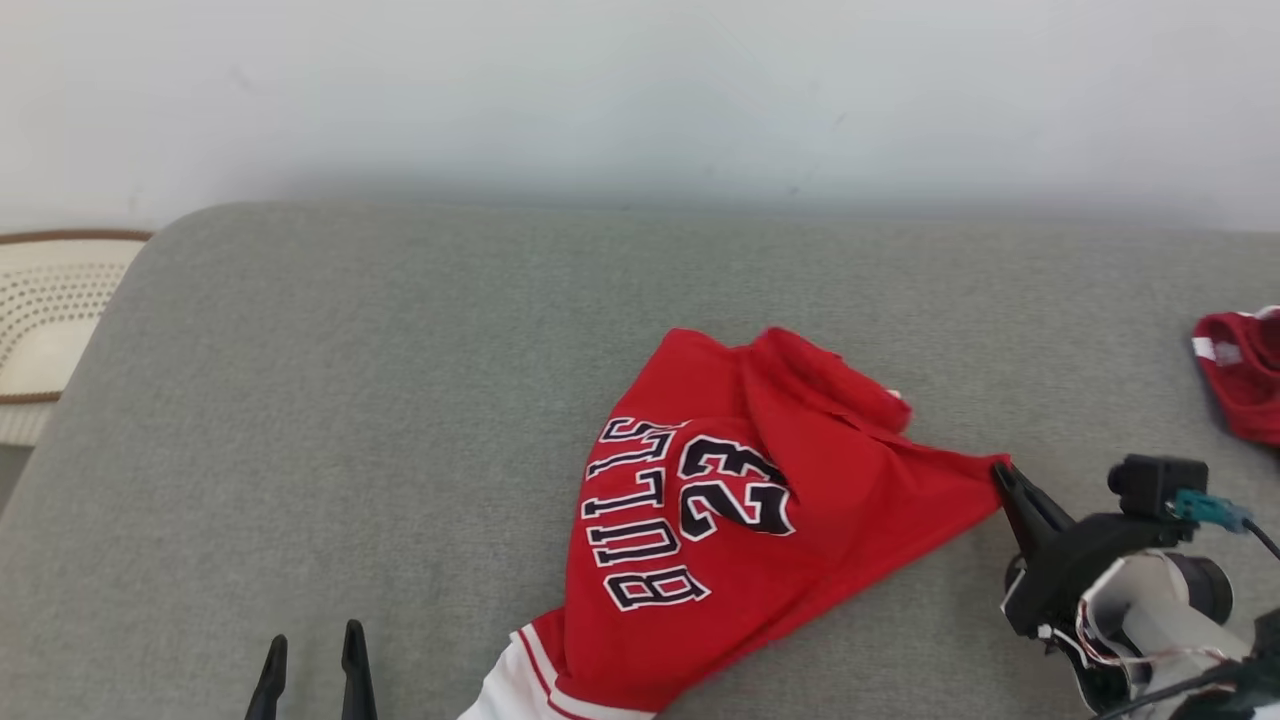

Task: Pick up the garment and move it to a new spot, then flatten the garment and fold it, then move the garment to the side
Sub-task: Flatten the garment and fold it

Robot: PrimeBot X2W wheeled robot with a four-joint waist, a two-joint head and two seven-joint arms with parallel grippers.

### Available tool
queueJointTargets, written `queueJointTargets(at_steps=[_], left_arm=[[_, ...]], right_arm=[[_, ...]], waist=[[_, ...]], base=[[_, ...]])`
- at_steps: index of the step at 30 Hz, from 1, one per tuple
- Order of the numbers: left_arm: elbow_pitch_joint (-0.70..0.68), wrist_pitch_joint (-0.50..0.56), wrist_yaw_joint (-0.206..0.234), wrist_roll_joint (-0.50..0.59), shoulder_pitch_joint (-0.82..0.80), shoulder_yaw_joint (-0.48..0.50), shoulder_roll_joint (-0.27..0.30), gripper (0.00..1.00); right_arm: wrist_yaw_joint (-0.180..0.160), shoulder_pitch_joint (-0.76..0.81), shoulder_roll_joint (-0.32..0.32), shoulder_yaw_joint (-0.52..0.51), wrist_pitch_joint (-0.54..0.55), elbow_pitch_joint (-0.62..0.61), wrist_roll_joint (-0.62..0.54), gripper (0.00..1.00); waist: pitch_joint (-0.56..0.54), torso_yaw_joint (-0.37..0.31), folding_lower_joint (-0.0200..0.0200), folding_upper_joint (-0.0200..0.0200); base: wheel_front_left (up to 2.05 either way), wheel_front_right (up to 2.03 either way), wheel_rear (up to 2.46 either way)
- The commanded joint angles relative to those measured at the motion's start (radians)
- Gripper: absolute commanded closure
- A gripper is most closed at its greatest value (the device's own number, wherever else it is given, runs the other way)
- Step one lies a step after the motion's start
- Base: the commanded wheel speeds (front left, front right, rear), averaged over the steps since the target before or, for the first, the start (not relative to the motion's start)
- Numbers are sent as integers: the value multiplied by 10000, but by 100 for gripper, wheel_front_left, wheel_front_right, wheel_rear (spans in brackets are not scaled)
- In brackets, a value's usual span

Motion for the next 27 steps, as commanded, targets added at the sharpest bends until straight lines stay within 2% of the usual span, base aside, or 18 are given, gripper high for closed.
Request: queueJointTargets(at_steps=[1, 5, 9, 19, 27], left_arm=[[14, -32, -4, 9, 228, 48, 3, 0], [-53, -32, 39, 26, 305, 5, 6, 0], [-61, -32, 29, 28, 338, -17, 6, 0], [-8, -32, -60, 61, 378, 48, 6, 0], [18, -32, -67, 83, 344, 131, 8, 0]], right_arm=[[-3, 423, -198, -214, -78, -326, 86, 100], [-3, 1193, -492, -848, -128, -918, 50, 100], [-3, 1926, -526, -1338, -165, -1283, -80, 100], [-3, 4442, -108, -3335, -90, -2184, -589, 100], [-3, 5657, 465, -4742, 976, -2898, -1589, 100]], waist=[[-296, -417, 1, 0], [-414, -676, 1, 0], [-434, -809, 1, 0], [-473, -886, 1, 0], [-448, -906, 1, 0]], base=[[0, 0, 0], [0, 0, 0], [0, 0, 0], [0, 0, 0], [0, 0, 0]])
